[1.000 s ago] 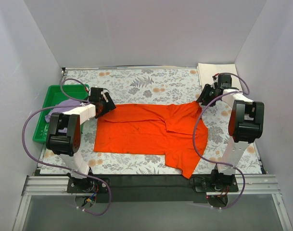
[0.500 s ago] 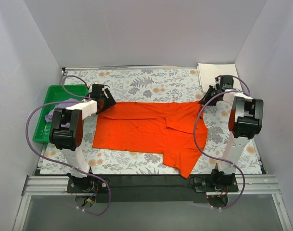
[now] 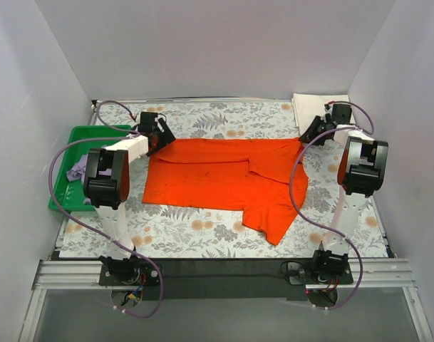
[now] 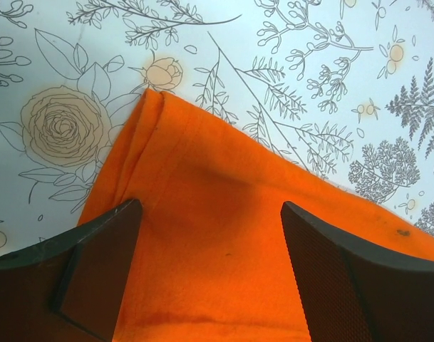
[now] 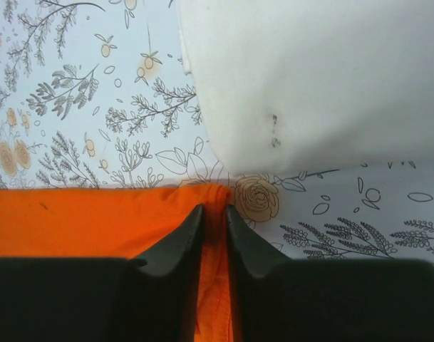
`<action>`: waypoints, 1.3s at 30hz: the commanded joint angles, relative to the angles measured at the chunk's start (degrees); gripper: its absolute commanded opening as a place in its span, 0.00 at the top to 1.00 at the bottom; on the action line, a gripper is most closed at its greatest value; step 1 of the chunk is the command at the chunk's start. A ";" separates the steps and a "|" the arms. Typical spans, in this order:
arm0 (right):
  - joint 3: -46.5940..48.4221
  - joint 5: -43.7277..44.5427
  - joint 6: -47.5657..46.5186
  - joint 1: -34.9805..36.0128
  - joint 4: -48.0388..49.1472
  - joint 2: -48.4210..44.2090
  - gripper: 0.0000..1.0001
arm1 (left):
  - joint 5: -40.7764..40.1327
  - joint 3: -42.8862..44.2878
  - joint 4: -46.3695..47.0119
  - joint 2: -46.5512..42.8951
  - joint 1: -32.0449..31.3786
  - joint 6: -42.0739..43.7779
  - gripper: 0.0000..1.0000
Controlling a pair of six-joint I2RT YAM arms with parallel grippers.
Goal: Fold and stack the t-shirts
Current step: Fold the tshirt
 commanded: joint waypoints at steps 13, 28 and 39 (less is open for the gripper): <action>-22.87 6.41 -1.23 4.22 0.76 -27.54 0.57 | -1.58 -14.99 -8.39 -23.40 0.34 -9.39 0.25; -45.58 3.00 -1.22 9.50 0.06 -51.83 0.47 | -3.60 -20.63 -0.31 -20.79 0.52 -31.02 0.39; -48.40 2.46 -3.51 9.50 -1.61 -57.64 0.47 | -5.01 -16.86 2.15 -13.92 0.52 -31.20 0.46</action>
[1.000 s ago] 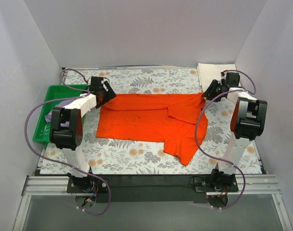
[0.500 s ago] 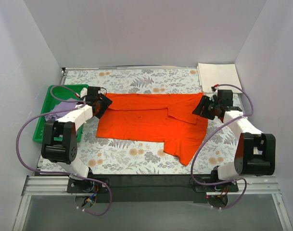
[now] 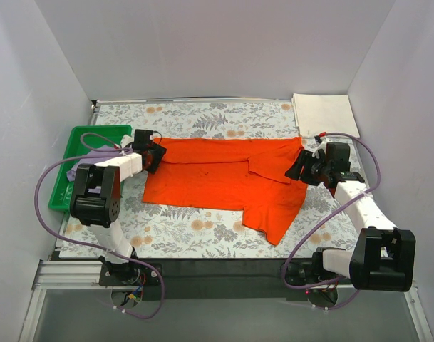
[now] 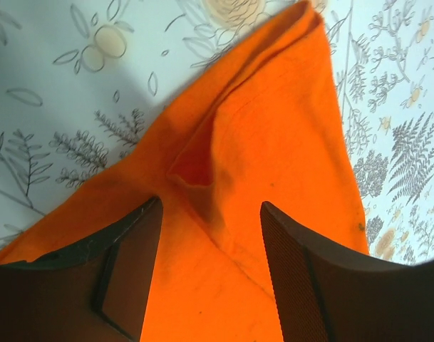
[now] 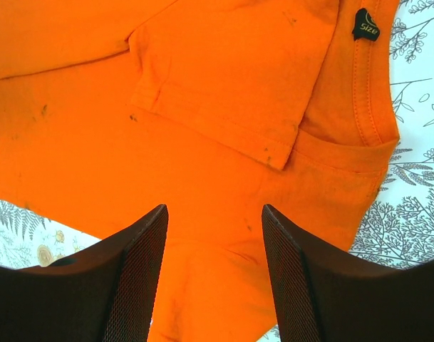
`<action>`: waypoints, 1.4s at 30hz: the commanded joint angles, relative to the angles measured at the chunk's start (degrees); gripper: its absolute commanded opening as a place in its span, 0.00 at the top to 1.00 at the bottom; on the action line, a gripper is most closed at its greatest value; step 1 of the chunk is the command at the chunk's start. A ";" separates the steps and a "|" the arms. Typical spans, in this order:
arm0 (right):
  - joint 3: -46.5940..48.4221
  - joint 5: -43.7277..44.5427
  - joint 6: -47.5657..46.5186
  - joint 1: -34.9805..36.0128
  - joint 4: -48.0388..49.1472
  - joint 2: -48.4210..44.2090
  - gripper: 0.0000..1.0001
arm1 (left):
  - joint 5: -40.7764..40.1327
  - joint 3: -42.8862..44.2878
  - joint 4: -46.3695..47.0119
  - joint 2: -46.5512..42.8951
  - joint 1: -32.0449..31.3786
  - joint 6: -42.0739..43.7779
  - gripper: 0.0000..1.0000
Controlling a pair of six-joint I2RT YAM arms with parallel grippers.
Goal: Fold and stack the t-shirts
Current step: Fold the tshirt
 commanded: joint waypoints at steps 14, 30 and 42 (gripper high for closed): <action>-0.38 -1.43 -1.94 0.21 -0.06 -1.05 0.47 | -4.77 3.15 2.78 1.10 0.26 2.03 0.64; -1.09 -0.11 -1.59 0.21 -0.94 -1.84 0.48 | -6.44 -4.23 2.69 -3.82 0.17 14.16 0.84; -0.47 4.89 -1.24 0.21 -5.76 -3.16 0.47 | -6.96 -7.49 -0.46 -10.23 -0.09 19.69 0.49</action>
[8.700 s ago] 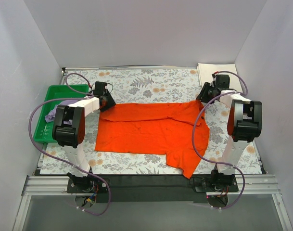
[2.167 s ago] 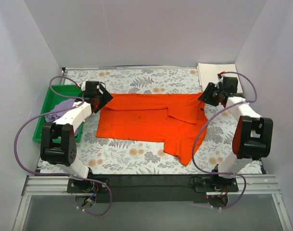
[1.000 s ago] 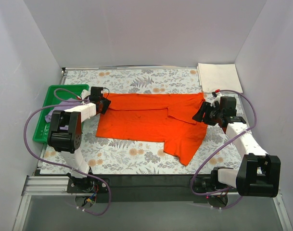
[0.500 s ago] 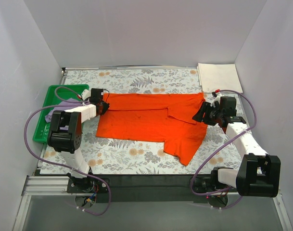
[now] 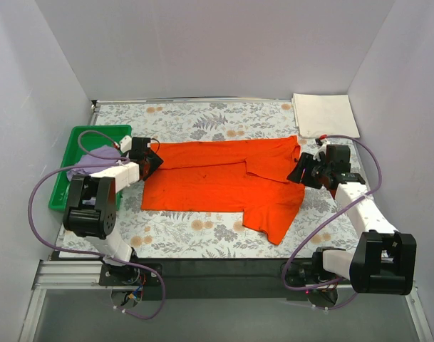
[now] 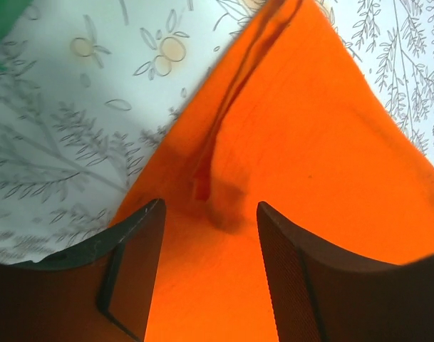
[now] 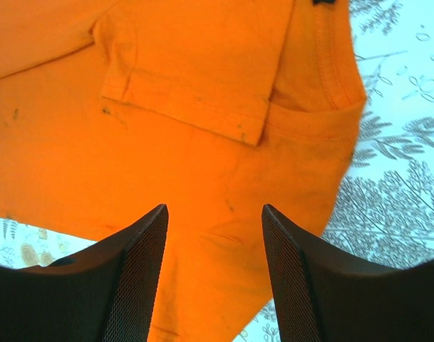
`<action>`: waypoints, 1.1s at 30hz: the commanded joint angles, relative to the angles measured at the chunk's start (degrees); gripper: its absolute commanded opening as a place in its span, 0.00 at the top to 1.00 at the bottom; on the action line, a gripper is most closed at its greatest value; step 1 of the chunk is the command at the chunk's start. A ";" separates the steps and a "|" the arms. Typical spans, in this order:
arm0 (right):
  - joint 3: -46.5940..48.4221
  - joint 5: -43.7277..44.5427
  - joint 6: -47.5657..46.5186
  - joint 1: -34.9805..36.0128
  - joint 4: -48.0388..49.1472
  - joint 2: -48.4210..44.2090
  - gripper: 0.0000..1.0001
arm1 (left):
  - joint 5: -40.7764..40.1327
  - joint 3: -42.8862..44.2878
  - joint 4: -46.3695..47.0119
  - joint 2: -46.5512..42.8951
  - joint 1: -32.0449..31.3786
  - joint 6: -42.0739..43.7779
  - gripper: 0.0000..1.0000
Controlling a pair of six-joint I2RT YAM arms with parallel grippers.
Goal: Fold and stack the t-shirts
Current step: Fold the tshirt
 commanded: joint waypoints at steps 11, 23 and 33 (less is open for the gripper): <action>-3.46 9.72 2.53 0.19 -13.98 -3.32 0.45 | -3.45 -7.46 -21.41 -28.35 -0.09 10.03 0.41; -7.42 11.65 3.42 0.19 -12.67 -3.41 0.48 | -0.19 -20.22 -24.76 -34.88 -0.01 3.97 0.45; -9.61 10.69 3.50 0.19 -10.47 -3.23 0.49 | 1.65 -20.66 -22.65 -29.95 -0.09 3.88 0.58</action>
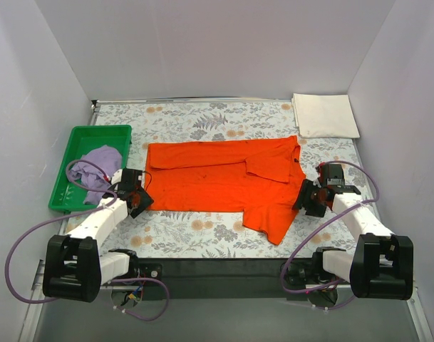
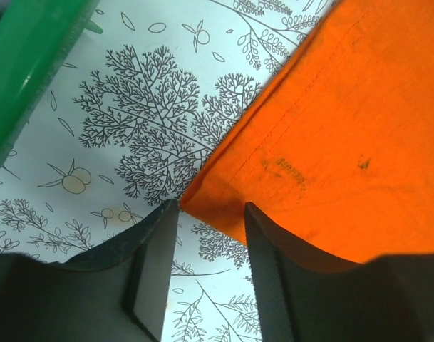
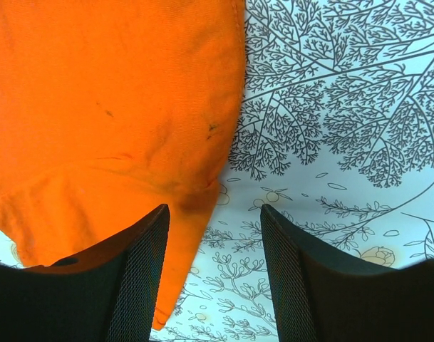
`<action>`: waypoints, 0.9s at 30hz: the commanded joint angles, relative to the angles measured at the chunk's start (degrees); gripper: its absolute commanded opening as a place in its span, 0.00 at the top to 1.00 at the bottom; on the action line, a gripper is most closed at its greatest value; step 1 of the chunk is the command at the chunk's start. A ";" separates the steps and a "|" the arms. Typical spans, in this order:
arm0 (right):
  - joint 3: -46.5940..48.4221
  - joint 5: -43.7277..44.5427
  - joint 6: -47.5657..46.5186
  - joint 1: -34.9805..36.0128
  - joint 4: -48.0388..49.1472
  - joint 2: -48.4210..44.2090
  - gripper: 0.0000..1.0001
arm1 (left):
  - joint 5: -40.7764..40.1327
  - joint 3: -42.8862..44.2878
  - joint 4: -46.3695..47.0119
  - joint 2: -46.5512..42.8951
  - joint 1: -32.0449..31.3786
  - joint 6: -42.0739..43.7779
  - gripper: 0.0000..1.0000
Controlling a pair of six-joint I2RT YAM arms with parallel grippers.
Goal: Fold and stack the t-shirts
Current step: Fold the tshirt
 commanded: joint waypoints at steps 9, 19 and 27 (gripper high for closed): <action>-2.30 -1.85 1.89 0.16 5.39 0.80 0.49 | 1.21 -0.51 1.03 0.34 -0.09 -0.18 0.99; -3.01 -2.29 5.50 0.16 10.14 0.80 0.54 | 0.95 -0.60 0.85 -0.80 -0.09 -0.27 1.00; -3.88 0.79 6.11 -0.36 10.67 0.71 0.64 | 0.86 -0.60 0.67 -1.24 -0.09 -0.88 1.00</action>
